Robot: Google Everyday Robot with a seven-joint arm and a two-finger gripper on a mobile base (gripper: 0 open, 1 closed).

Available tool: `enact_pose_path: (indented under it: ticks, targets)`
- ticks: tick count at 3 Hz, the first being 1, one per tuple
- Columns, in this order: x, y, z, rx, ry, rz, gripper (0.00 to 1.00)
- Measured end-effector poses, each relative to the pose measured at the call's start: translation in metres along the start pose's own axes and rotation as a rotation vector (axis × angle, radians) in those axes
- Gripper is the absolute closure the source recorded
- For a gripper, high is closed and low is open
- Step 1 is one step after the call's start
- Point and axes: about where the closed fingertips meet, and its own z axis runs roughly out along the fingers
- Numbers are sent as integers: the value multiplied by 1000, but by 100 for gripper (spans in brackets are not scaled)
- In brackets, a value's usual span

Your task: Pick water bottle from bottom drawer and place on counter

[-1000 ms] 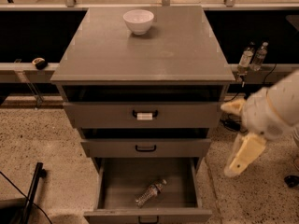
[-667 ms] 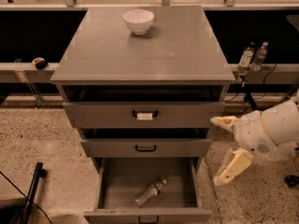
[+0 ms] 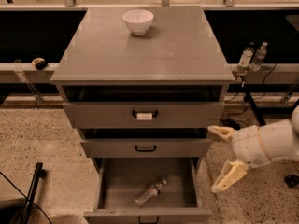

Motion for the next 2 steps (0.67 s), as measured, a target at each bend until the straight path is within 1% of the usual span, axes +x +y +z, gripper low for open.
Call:
enact_pose_path:
  ticks: [1,2]
  targets:
    - [69,-2,53,28,-69,33,0]
    - [108,-5,80,43,-114,36,0]
